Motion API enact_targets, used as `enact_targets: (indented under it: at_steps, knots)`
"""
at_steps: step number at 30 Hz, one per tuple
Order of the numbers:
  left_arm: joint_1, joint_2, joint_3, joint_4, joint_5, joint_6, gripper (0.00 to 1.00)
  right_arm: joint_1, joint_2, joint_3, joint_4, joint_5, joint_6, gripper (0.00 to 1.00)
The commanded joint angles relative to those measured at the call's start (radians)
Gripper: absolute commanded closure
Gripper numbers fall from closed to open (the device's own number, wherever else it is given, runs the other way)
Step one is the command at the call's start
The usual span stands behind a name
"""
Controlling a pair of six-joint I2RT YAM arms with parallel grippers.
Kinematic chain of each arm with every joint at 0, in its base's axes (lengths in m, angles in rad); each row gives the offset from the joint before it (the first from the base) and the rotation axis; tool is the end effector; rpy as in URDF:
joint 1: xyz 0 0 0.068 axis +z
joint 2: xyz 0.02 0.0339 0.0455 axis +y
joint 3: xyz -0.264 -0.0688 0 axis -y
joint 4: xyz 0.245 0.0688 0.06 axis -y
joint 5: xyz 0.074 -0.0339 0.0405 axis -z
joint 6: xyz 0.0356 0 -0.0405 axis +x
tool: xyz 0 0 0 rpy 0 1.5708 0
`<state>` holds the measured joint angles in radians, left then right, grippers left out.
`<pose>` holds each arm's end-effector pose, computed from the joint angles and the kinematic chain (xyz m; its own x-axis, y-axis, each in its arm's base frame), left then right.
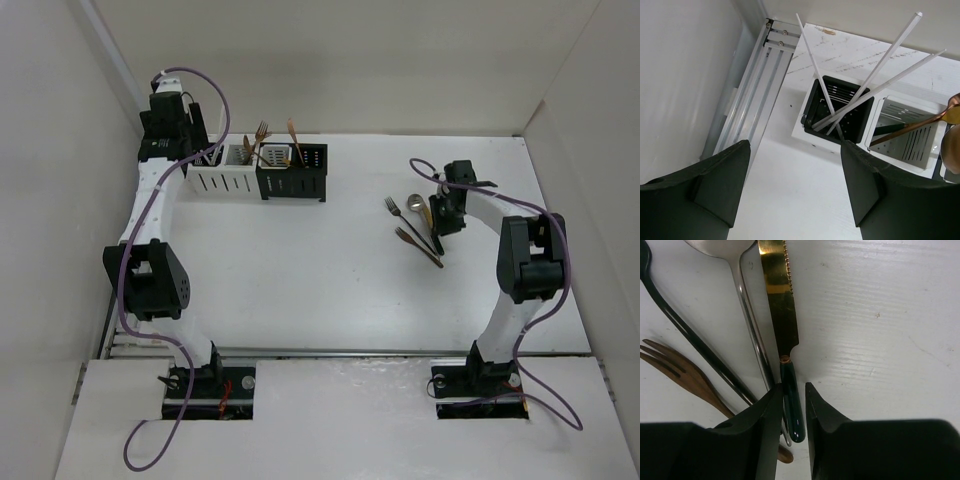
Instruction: Sort the eating utensils into containers
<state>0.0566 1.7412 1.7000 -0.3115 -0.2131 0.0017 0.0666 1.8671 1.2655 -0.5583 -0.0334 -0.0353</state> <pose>0.4130 0.0309 0.3860 -0.3453 -0.0179 -0.9383 -0.2529 0.9646 0.0747 0.3759 0.0263 0.1763 -0.9113 -0.0961 -0.4003 -0.1121 0.9936 0.0165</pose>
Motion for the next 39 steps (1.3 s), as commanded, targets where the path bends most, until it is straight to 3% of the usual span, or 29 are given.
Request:
enact_targets:
  at_steps: [1, 9, 12, 16, 17, 20, 21, 25, 28, 33, 39]
  knots:
    - [0.005, -0.054, -0.003, 0.017, 0.000, -0.011, 0.30, -0.004, 0.004, 0.002, -0.009, 0.029, 0.015, 0.70]
    - [0.005, -0.054, -0.003, 0.017, 0.000, -0.011, 0.30, -0.004, 0.053, 0.029, -0.018, 0.041, 0.015, 0.71]
    - [0.005, -0.054, -0.003, 0.017, 0.000, -0.011, 0.30, -0.004, 0.085, 0.072, -0.052, 0.052, 0.015, 0.65]
    - [0.005, -0.063, -0.003, 0.017, 0.000, -0.011, 0.30, -0.004, 0.142, 0.147, -0.120, 0.061, -0.012, 0.65]
    - [0.005, -0.063, -0.003, 0.017, 0.000, -0.011, 0.30, -0.004, 0.142, 0.167, -0.139, 0.052, -0.012, 0.67]
    - [0.005, -0.063, -0.003, 0.017, 0.000, -0.011, 0.30, -0.004, 0.168, 0.179, -0.161, 0.052, -0.012, 0.96]
    - [0.005, -0.063, -0.003, 0.017, 0.000, -0.011, 0.30, -0.013, 0.168, 0.179, -0.161, 0.065, -0.012, 1.00]
    - [0.005, -0.063, -0.003, 0.017, 0.030, -0.002, 0.30, -0.034, 0.115, 0.179, -0.152, 0.108, -0.012, 1.00]
    - [0.005, -0.063, -0.003, 0.017, 0.183, 0.023, 0.25, -0.047, 0.046, 0.239, -0.121, 0.128, -0.012, 1.00]
    - [-0.021, -0.063, 0.036, -0.027, 0.541, 0.061, 0.22, -0.028, -0.097, 0.307, 0.027, 0.057, 0.032, 1.00]
    - [-0.051, -0.054, 0.061, -0.038, 0.551, 0.070, 0.22, 0.146, -0.157, 0.340, 0.438, -0.071, 0.054, 1.00]
